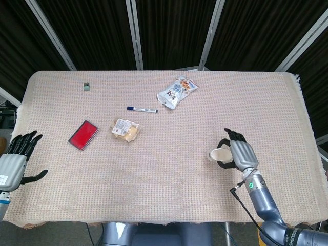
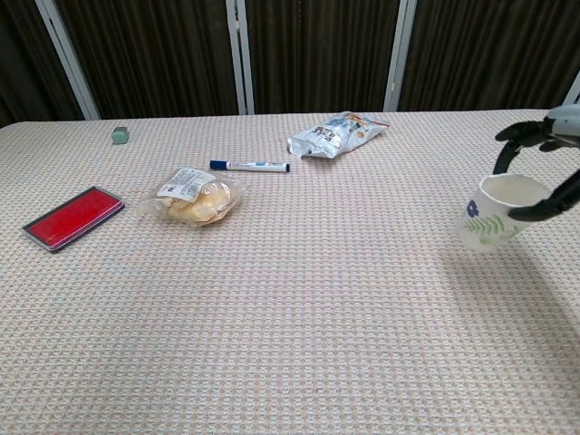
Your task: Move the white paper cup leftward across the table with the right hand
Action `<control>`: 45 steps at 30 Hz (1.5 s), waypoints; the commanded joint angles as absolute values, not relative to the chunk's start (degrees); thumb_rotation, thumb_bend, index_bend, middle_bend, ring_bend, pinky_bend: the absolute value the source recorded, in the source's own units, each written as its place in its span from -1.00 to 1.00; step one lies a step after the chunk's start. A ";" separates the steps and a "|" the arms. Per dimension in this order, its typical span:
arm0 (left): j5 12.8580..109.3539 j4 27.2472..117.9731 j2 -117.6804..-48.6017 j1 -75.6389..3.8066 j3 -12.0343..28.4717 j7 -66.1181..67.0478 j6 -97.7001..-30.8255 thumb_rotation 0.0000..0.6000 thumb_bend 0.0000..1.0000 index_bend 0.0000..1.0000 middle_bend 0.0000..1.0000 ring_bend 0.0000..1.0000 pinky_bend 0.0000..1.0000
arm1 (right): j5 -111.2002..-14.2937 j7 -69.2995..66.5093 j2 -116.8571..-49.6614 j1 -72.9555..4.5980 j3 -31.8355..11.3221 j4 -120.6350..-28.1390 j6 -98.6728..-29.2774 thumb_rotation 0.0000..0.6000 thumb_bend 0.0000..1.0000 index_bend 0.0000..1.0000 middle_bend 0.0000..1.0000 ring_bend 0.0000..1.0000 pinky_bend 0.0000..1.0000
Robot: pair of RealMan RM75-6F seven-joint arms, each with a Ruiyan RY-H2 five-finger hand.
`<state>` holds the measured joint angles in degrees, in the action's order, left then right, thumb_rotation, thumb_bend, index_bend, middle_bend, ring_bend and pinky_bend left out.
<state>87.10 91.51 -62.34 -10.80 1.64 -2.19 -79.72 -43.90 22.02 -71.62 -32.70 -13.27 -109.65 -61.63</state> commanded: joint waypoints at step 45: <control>86.41 91.90 -62.23 -11.23 1.81 -1.80 -78.97 1.00 -0.73 -1.00 -1.00 -1.00 -1.00 | -27.48 29.91 -82.73 -40.22 -12.06 -90.37 -65.21 1.00 -0.71 -0.85 -1.00 -1.00 -0.99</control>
<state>86.41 91.90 -62.23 -11.23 1.81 -1.80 -78.97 -27.10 29.13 -82.17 -40.19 -12.41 -90.79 -64.13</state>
